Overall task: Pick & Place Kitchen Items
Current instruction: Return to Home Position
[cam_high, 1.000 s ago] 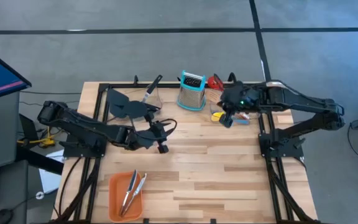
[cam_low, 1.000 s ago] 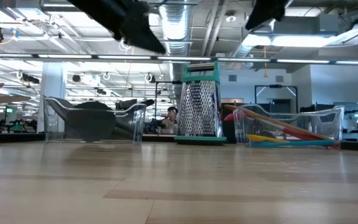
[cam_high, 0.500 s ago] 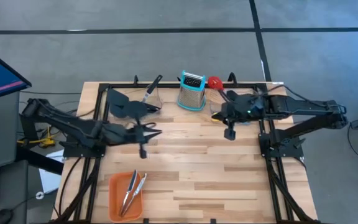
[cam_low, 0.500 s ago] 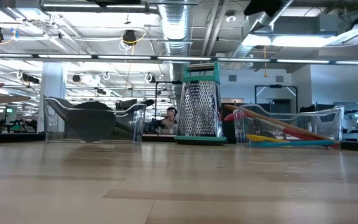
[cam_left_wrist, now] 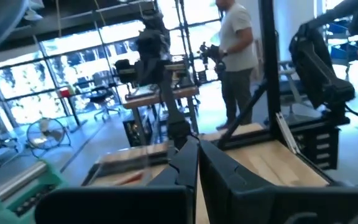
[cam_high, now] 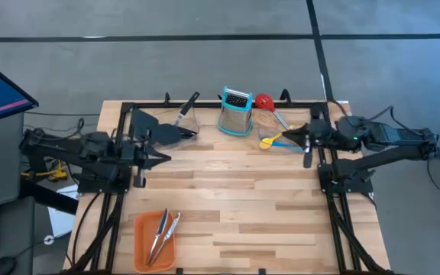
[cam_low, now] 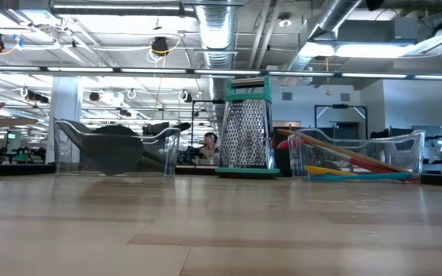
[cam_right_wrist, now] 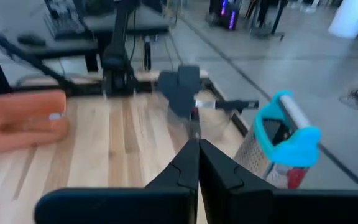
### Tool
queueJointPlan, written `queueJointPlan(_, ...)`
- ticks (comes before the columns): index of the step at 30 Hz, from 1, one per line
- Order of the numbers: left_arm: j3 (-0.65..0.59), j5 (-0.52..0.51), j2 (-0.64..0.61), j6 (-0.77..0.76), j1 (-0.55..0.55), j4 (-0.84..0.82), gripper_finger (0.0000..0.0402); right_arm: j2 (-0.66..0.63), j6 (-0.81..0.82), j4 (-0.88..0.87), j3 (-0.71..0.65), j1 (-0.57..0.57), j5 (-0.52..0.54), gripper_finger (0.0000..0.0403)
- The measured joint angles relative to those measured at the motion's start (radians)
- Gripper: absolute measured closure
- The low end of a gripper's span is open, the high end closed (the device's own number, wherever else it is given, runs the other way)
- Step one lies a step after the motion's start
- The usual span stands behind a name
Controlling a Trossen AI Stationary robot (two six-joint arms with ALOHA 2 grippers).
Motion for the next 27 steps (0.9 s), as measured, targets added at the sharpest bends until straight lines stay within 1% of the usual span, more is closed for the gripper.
queueJointPlan(3,0.0,0.04,-0.02,0.026,0.045,-0.007,0.04,-0.058,0.008,-0.002,-0.041,0.043,0.062,0.0403)
queueJointPlan(5,-0.001,0.063,-0.047,0.034,0.065,-0.018,0.04,-0.102,0.025,-0.005,-0.064,0.067,0.084,0.0403)
queueJointPlan(9,0.0,0.06,-0.154,0.027,0.073,-0.076,0.04,-0.192,0.047,-0.001,-0.099,0.094,0.099,0.0403)
queueJointPlan(14,0.0,0.058,-0.275,-0.023,0.073,-0.179,0.04,-0.301,0.05,-0.006,-0.134,0.106,0.106,0.0403)
queueJointPlan(19,0.0,0.057,-0.339,-0.026,0.072,-0.229,0.04,-0.388,0.025,-0.006,-0.169,0.106,0.167,0.0403)
queueJointPlan(23,0.0,0.056,-0.38,-0.024,0.072,-0.257,0.04,-0.468,0.025,-0.041,-0.201,0.106,0.159,0.0403)
queueJointPlan(27,0.0,0.053,-0.441,-0.019,0.072,-0.334,0.04,-0.552,0.088,-0.095,-0.223,0.106,0.148,0.0403)
